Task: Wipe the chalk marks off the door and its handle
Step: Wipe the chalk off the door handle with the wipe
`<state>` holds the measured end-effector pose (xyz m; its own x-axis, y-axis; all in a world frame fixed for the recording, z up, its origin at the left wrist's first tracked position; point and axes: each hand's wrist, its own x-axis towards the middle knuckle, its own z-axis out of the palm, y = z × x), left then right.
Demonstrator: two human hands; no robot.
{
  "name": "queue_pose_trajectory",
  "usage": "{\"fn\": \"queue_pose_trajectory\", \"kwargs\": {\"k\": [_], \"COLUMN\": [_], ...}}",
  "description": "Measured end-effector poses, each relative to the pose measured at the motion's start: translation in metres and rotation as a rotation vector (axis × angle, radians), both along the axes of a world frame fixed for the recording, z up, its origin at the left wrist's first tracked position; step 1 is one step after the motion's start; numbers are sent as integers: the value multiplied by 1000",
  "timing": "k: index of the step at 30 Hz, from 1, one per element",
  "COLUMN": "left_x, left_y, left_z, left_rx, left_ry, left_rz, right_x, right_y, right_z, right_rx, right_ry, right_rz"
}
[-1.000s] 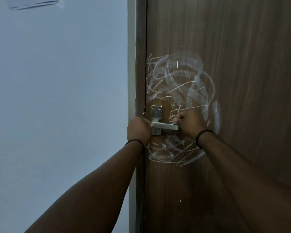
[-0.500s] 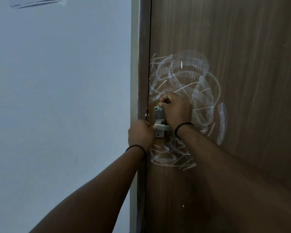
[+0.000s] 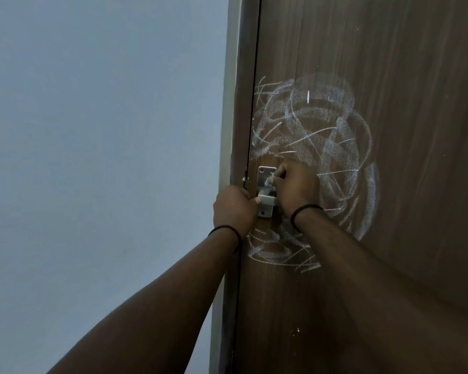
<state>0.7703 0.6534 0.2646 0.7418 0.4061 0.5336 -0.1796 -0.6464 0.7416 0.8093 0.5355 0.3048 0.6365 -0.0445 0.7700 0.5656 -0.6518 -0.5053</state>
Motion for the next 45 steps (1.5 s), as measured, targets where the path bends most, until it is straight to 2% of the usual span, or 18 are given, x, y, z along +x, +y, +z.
{"fn": "queue_pose_trajectory", "kwargs": {"k": [4,8,10,14,19,24,28,30,32,34,35,38,42,45], "left_x": [1,1,1,1,3,3,4,3,4,5,6,7,6,5], "left_y": [1,1,0,-1,4,3,5,5,3,0,-1,-3,-5,-5], "left_z": [-1,-1,1,3,5,5,6,5,4,3,2,2,4,5], "left_rx": [-21,-24,-36,-36,-46,-66,-60,-84,-97,-92,-81,-66,-66,-101], "left_ry": [8,12,20,46,76,87,92,98,95,97,100,101,110,121], "left_rz": [-2,-3,4,14,-15,-39,-35,-43,-49,-51,-44,-30,-41,-55], "right_x": [1,2,2,3,16,19,19,21,22,22,20,14,16,14], "right_y": [5,-5,-4,13,15,14,25,23,14,0,-6,-24,-35,-30], "right_z": [9,-4,0,19,8,23,34,42,44,37,29,5,5,15], "right_rx": [-66,-298,-334,-348,-563,-715,-950,-888,-616,-321,-238,-190,-396,-187], "right_ry": [-185,-93,-54,-236,-69,-274,-362,-302,-200,-186,-195,-99,123,69], "right_rz": [-38,22,19,-17,158,100,55,64,81,47,12,-3,34,40]}}
